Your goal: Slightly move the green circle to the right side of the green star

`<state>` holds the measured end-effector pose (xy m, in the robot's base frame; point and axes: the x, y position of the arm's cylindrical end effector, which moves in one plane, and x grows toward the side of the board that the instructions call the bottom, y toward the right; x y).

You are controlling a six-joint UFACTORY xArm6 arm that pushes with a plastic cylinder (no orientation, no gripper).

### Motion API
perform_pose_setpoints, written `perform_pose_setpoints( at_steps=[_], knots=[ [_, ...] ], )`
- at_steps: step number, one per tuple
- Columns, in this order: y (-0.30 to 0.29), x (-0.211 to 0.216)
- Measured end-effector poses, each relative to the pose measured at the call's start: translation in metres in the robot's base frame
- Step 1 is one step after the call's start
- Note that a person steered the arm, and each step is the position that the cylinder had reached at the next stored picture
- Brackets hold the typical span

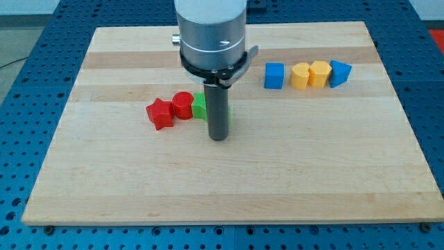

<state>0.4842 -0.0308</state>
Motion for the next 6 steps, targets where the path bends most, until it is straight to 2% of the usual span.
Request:
perform_pose_setpoints(
  at_steps=[2, 4, 6],
  knots=[
    [-0.032, -0.007],
    [0.026, -0.010],
    [0.034, -0.025]
  ],
)
